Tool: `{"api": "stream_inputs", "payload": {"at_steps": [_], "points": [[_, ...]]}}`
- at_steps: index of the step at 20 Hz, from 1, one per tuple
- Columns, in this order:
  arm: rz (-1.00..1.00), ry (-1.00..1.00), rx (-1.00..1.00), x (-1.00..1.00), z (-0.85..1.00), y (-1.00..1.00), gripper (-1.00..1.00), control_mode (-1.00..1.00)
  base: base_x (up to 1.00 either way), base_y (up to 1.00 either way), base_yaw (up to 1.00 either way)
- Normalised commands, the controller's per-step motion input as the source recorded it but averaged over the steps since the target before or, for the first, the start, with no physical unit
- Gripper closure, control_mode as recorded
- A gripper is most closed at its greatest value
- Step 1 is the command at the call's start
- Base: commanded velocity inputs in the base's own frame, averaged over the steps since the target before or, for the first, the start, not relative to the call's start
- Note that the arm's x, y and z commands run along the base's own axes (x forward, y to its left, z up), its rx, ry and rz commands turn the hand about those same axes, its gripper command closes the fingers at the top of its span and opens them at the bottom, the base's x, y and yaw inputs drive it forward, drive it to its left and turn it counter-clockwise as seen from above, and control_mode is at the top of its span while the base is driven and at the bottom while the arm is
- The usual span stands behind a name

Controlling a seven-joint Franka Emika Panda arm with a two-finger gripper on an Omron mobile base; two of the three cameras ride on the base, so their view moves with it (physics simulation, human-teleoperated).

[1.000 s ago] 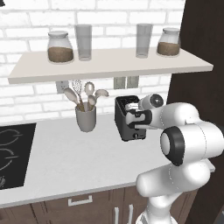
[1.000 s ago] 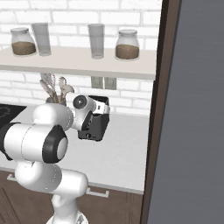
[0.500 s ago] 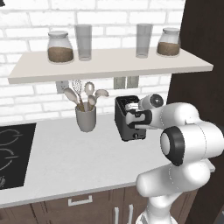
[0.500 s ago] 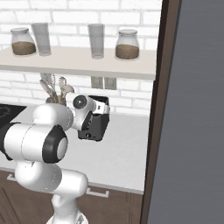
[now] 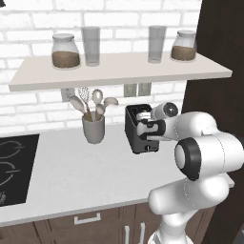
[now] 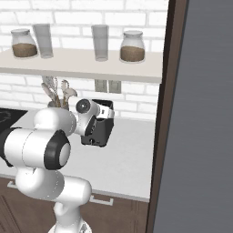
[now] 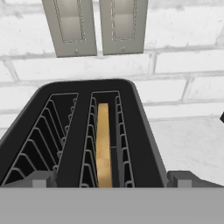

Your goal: Start the toaster. Once the lever pops up, take the bread to the plate on the dining counter.

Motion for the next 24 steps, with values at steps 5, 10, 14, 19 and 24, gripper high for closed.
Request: {"api": "stream_inputs", "payload": {"at_steps": [5,10,14,19,24], "points": [[0.0,0.0,0.0,0.0,0.0,0.0,-1.0,-1.0,0.0,0.0,0.0],[0.0,0.0,0.0,0.0,0.0,0.0,-1.0,-1.0,0.0,0.0,0.0],[0.0,0.0,0.0,0.0,0.0,0.0,-1.0,-1.0,0.0,0.0,0.0],[0.0,0.0,0.0,0.0,0.0,0.0,-1.0,-1.0,0.0,0.0,0.0],[0.0,0.0,0.0,0.0,0.0,0.0,-1.0,-1.0,0.0,0.0,0.0]]}}
